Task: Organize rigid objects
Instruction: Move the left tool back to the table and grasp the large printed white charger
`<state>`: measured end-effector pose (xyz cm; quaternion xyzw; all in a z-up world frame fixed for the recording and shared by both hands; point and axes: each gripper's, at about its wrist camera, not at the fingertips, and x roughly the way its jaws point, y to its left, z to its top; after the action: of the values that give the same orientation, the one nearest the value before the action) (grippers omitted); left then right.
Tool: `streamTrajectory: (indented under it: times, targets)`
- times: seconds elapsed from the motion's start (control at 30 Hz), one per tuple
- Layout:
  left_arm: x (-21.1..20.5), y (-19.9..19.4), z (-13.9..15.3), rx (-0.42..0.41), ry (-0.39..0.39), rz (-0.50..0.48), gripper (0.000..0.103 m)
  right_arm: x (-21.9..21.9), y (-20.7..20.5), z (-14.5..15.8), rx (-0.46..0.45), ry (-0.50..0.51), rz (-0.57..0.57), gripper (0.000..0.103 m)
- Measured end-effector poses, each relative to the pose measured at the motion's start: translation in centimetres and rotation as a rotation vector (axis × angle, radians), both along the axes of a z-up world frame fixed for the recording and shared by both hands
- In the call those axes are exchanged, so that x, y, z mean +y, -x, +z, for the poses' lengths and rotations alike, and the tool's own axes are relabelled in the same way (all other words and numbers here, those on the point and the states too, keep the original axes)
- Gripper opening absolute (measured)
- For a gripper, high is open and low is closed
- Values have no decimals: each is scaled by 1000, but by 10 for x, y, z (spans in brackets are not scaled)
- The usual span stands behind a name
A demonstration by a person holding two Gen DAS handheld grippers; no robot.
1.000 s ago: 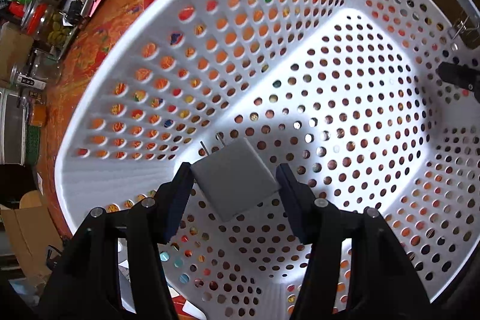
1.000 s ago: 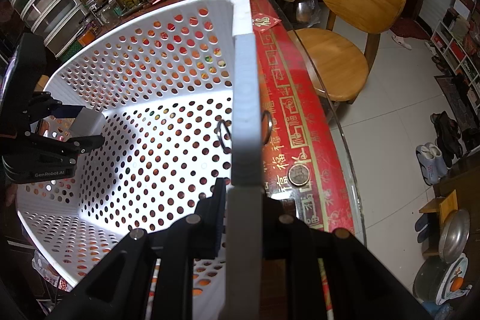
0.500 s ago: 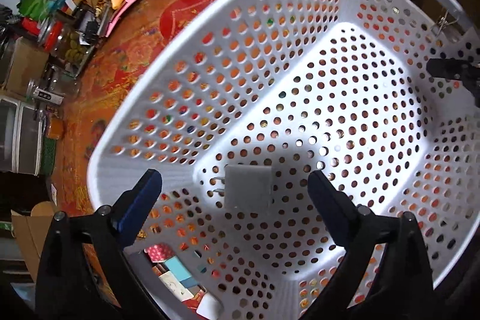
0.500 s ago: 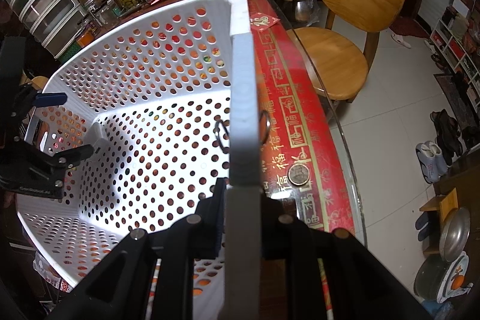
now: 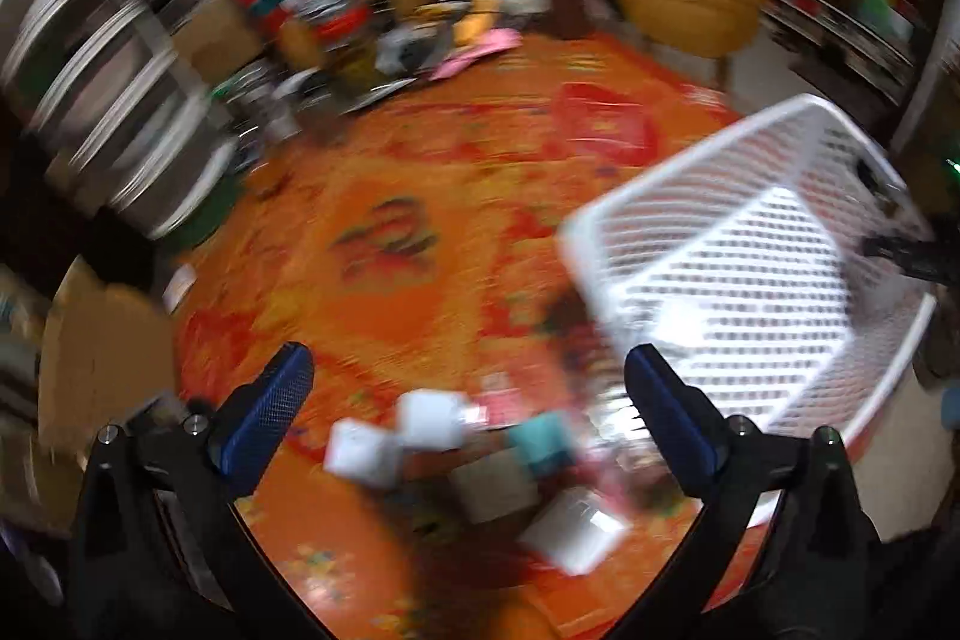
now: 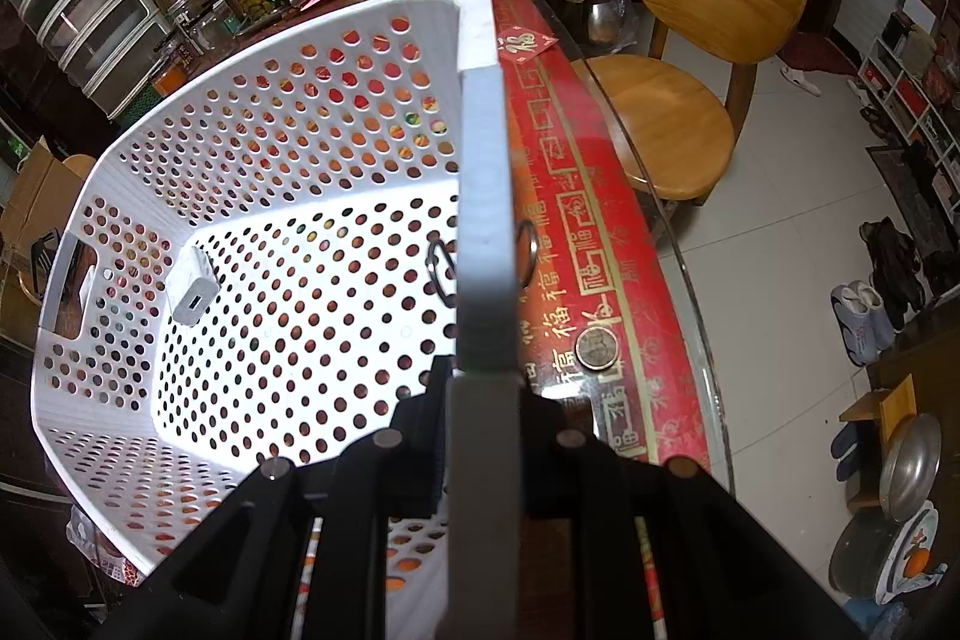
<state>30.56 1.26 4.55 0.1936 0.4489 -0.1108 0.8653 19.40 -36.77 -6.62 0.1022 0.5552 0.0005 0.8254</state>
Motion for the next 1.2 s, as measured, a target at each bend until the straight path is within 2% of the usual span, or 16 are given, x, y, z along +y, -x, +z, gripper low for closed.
streamTrajectory:
  times: [0.07, 0.17, 0.27, 0.33, 0.43, 0.5, 0.67, 0.73, 0.83, 0.9, 0.93, 1.0, 1.13, 1.17, 1.2]
  targets:
    - [39, -12, -12, -2, -12, 98, 102, 0, 0, 0, 0, 0, 1, 15]
    - [89, -36, -60, 95, -28, 227, 102, 0, 0, 0, 0, -2, 0, 15]
    - [126, -52, -107, 195, -10, 288, 102, 0, 0, 1, 1, -3, 0, 15]
    - [142, -56, -128, 235, 14, 306, 102, 0, 1, 0, 1, -4, -1, 15]
    - [148, -54, -142, 257, 41, 294, 102, 0, 1, 1, 4, 0, -2, 15]
    - [147, -52, -145, 283, 85, 268, 102, 0, 2, 1, 5, -1, -2, 15]
    - [138, -45, -152, 297, 92, 204, 102, 0, 2, 1, 6, 2, -4, 15]
    - [133, -46, -156, 300, 79, 200, 102, 0, 1, 1, 7, 5, -4, 15]
    - [139, -55, -164, 314, 103, 213, 102, 0, 1, 1, 10, 10, -4, 15]
    - [140, -56, -168, 325, 95, 220, 99, 0, 1, 1, 10, 10, -3, 15]
    - [142, -60, -173, 332, 89, 225, 94, 0, 1, 1, 10, 9, -2, 15]
    - [143, -60, -176, 341, 113, 224, 89, 0, 1, 2, 10, 8, 0, 15]
    - [148, -59, -172, 341, 177, 252, 64, 0, 0, 2, 11, 9, 4, 15]
    - [148, -58, -171, 335, 178, 259, 54, 0, 0, 2, 11, 9, 4, 15]
    - [148, -57, -169, 327, 171, 264, 54, 0, 0, 2, 10, 9, 3, 15]
